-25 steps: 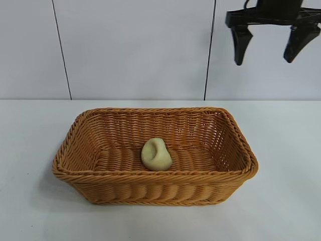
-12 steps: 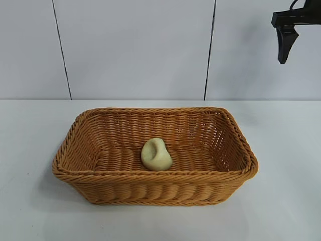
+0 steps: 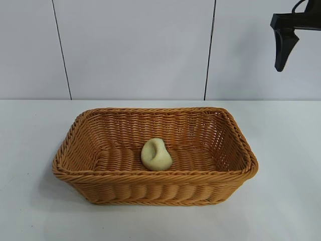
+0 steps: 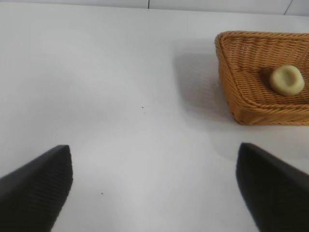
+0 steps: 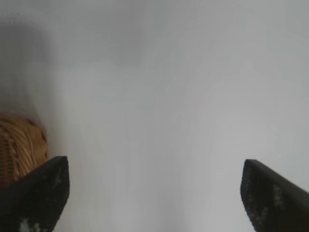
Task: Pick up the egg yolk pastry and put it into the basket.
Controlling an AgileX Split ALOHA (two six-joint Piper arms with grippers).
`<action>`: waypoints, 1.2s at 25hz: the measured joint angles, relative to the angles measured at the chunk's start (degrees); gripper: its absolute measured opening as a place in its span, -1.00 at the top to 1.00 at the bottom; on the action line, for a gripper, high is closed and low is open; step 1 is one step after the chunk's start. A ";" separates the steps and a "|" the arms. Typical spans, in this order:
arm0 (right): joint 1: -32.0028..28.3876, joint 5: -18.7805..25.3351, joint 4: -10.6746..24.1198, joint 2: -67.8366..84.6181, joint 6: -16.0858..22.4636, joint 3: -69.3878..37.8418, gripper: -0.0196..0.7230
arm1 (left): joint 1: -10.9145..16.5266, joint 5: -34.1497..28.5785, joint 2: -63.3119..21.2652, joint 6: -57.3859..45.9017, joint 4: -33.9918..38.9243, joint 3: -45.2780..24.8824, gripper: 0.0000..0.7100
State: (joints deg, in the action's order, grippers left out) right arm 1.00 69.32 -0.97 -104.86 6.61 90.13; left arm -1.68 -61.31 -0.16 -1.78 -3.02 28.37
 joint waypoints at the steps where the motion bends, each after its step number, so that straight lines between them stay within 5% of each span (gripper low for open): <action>1: 0.00 0.00 0.00 2.21 -0.17 -3.13 -0.91 | 0.00 0.00 0.00 -0.01 0.00 0.00 -0.87; 12: 0.00 0.02 0.00 32.24 -3.01 -38.20 -0.91 | 0.00 0.00 0.00 -0.01 -0.06 0.00 -0.87; 20: 0.00 -10.94 0.00 56.19 -5.22 -57.37 -0.91 | 0.00 0.06 0.00 -0.01 -0.06 0.00 -0.87; 30: 0.00 -10.58 0.00 84.41 -5.66 -61.69 -0.91 | 0.00 0.06 0.00 -0.01 -0.06 0.00 -0.87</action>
State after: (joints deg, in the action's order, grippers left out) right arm 1.00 58.74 -0.97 -20.45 0.95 28.43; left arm -1.68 -61.25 -0.16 -1.79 -3.08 28.37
